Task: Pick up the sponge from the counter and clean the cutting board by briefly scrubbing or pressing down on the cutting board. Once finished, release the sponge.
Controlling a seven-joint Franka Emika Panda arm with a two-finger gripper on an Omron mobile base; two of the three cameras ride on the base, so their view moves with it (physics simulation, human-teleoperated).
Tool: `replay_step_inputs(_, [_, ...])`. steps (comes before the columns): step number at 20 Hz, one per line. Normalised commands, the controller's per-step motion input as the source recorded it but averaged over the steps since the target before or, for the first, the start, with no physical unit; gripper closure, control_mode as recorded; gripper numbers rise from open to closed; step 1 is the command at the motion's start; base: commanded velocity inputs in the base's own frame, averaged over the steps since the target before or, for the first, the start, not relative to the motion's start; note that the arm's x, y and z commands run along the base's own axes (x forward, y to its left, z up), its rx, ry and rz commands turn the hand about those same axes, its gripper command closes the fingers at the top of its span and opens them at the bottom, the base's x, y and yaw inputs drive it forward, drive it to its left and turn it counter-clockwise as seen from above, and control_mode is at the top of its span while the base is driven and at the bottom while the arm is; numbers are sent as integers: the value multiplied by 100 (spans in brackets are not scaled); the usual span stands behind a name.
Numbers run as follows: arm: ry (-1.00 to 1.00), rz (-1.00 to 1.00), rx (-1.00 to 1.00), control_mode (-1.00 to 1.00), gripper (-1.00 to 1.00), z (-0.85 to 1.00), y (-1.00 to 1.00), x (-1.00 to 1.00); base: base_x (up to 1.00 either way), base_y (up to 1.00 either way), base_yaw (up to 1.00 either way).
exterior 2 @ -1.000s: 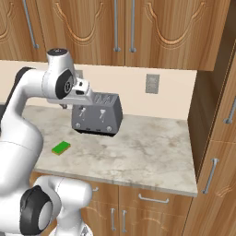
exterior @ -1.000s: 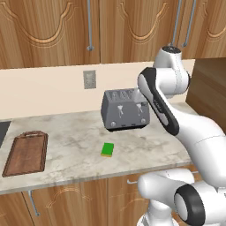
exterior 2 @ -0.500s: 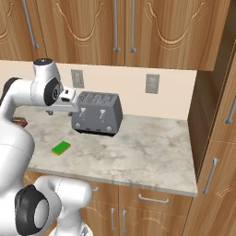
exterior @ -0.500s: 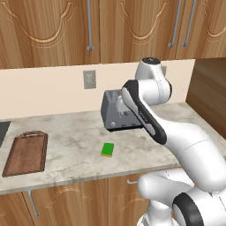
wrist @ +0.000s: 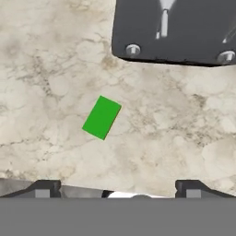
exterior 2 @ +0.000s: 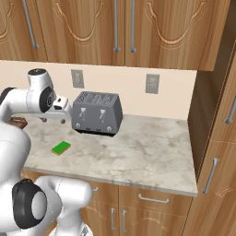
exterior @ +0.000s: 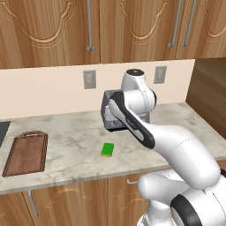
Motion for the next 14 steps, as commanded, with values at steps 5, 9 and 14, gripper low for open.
replay_step_inputs(5, [7,-7,1,-100,-100,-30,18,16,0,0,0])
replay_step_inputs(9, [3,-8,1,-100,-100,-44,10,8,0,0,0])
replay_step_inputs(14, [1,-2,0,-100,-100,-44,9,16,0,0,0])
